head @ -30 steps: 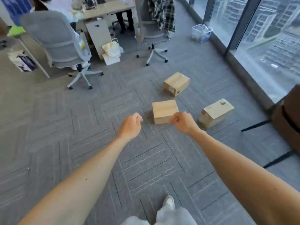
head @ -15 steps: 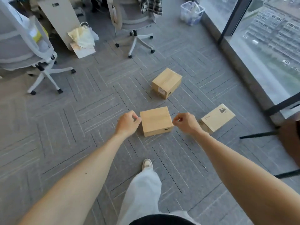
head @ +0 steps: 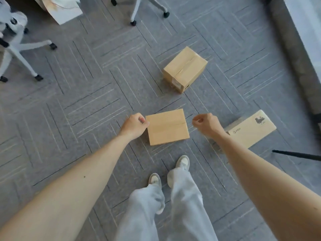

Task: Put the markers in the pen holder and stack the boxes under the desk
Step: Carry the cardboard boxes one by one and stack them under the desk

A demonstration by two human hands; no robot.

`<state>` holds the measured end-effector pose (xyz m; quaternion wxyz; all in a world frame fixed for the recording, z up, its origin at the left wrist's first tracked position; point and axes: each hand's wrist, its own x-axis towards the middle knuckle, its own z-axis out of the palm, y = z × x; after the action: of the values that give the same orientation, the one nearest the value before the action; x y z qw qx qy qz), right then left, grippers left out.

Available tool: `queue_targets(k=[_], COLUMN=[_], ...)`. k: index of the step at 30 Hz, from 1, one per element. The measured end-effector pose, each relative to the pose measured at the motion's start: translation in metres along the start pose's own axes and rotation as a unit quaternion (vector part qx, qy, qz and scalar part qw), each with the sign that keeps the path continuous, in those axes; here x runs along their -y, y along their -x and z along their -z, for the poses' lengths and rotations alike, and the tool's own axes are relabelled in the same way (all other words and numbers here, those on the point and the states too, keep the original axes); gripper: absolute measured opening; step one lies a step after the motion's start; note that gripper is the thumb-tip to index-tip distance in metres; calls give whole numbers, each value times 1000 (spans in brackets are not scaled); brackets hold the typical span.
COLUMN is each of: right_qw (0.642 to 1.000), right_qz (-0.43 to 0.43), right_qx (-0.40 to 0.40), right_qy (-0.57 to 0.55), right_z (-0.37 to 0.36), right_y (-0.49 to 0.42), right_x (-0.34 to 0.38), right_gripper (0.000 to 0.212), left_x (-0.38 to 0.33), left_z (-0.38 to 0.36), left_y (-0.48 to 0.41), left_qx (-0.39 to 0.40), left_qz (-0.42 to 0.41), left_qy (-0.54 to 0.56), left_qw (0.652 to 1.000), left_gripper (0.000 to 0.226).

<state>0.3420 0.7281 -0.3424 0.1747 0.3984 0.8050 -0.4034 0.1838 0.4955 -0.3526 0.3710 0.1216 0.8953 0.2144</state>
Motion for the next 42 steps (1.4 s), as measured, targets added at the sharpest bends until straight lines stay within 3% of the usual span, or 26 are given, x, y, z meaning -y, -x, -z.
queue_targets(k=[3, 8, 18, 21, 23, 27, 35, 38, 42], right_qw=[999, 994, 987, 984, 981, 986, 987, 984, 978], right_qz=[-17, -53, -136, -172, -181, -155, -129, -133, -144], right_qx=[34, 81, 50, 53, 63, 39, 1, -15, -31], right_qy=[25, 52, 63, 17, -21, -41, -101, -118, -145], right_z=[-26, -101, -230, -255, -271, -289, -293, -282, -244], right_y=[-72, -174, -332, -363, -374, -385, -378, -363, -329], right_x=[-25, -86, -189, -211, -222, -239, -253, -252, -230], right_gripper=[35, 59, 91, 95, 84, 83, 89, 90, 86], left_x=[21, 81, 200, 220, 229, 245, 262, 250, 200], left_z=[-34, -111, -248, -279, -292, -305, -310, -298, -259], left_y=[-68, -183, -342, -359, -364, -371, -366, -354, -324], left_qx=[10, 41, 91, 99, 100, 90, 55, 36, 19], left_qz=[43, 105, 194, 212, 210, 214, 184, 166, 125], left_qy=[15, 37, 76, 134, 163, 203, 199, 192, 182], left_qw=[999, 993, 974, 963, 959, 951, 961, 967, 975], left_gripper=[26, 59, 113, 109, 102, 120, 129, 119, 82])
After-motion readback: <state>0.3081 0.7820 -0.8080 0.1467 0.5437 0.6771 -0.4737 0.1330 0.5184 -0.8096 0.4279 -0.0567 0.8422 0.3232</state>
